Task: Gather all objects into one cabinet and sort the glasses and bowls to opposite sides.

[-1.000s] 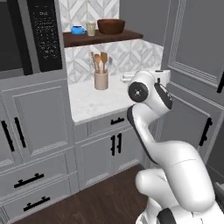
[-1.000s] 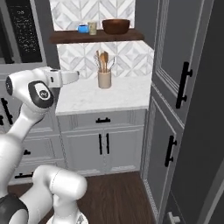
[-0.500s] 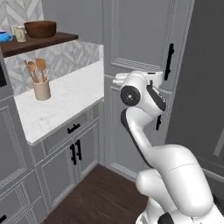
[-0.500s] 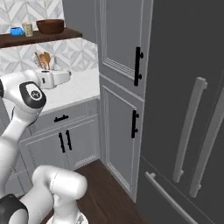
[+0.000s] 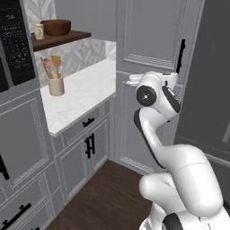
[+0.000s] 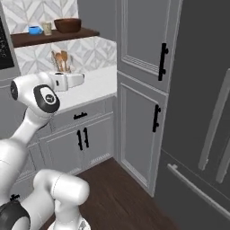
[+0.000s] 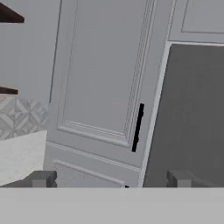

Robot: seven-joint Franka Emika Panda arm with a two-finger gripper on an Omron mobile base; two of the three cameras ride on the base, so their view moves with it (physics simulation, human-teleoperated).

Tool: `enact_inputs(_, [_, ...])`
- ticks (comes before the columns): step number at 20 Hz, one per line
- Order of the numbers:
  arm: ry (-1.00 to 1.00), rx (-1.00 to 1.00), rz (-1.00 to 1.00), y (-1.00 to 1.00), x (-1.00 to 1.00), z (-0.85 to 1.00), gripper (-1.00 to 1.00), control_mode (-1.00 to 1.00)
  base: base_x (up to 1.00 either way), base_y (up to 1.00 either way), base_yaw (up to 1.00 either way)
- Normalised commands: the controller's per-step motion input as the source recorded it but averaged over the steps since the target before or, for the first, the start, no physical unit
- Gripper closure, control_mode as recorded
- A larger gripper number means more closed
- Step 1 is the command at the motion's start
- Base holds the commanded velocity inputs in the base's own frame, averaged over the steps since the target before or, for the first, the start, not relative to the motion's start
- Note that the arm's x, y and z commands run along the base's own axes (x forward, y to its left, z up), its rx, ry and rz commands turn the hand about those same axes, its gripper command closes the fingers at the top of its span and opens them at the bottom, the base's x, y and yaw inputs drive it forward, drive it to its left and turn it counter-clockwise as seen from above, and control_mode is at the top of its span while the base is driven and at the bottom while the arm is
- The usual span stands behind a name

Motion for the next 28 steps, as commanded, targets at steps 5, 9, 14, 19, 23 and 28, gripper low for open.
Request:
enact_inputs(5, [0.0,0.0,0.0,0.0,0.0,0.0,-1.0,1.0,-0.92,0.61,-0.05])
enact_inputs(9, [0.0,0.0,0.0,0.0,0.0,0.0,-1.0,1.0,-0.07,0.02,-0.48])
enact_inputs(14, [0.0,0.0,0.0,0.0,0.0,0.0,-1.0,1.0,-0.18,-0.01,-0.95])
enact_inputs(19, [0.0,0.0,0.0,0.0,0.0,0.0,-1.0,1.0,-0.27,0.01,-0.46])
enact_inputs(23, [0.0,0.0,0.0,0.0,0.0,0.0,-1.0,1.0,-0.07,0.02,-0.43])
enact_inputs(28, [0.0,0.0,0.0,0.0,0.0,0.0,-1.0,1.0,-0.22,0.04,-0.85])
